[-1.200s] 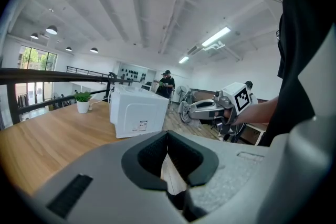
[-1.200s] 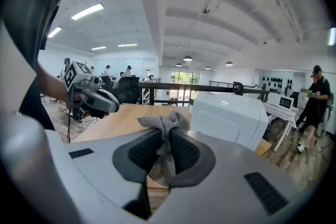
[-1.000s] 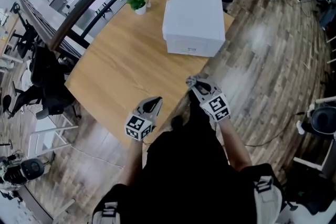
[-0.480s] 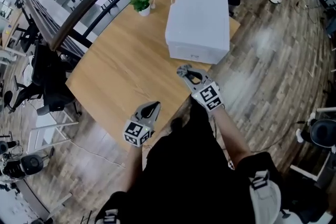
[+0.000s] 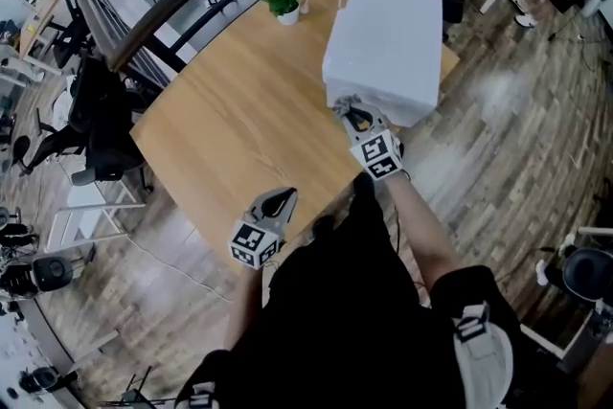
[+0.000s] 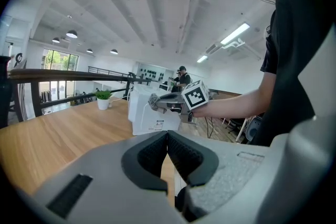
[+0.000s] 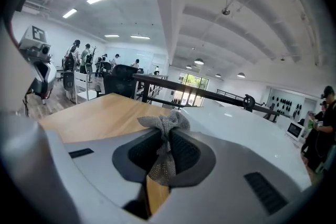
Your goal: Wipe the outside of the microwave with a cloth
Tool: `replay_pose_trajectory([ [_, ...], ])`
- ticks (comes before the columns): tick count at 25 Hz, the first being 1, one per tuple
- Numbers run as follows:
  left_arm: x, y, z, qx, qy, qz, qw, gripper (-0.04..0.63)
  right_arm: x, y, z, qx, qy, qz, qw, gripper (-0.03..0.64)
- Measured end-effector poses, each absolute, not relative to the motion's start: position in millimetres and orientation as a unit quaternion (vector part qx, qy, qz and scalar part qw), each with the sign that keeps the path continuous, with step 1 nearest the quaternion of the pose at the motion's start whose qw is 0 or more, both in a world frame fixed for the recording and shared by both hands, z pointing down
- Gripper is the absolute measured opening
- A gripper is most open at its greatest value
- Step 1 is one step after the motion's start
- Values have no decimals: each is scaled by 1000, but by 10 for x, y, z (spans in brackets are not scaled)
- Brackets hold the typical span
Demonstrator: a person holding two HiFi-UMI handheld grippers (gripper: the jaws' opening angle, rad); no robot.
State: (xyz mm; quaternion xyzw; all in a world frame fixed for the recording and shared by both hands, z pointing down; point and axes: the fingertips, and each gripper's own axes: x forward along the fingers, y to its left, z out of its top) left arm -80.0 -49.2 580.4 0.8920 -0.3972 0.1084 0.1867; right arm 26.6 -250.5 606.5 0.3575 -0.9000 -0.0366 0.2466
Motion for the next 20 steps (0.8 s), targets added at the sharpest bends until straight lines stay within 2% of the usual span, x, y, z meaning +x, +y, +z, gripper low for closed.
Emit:
replay_pose_trajectory([
  [15, -904, -420, 5880, 879, -421, 107, 196, 3, -43, -3094, 6233, 400, -874, -52, 269, 46],
  [20, -938, -420, 5872, 878, -423, 104, 199, 3, 6, -3167, 6225, 419, -871, -25, 254, 44],
])
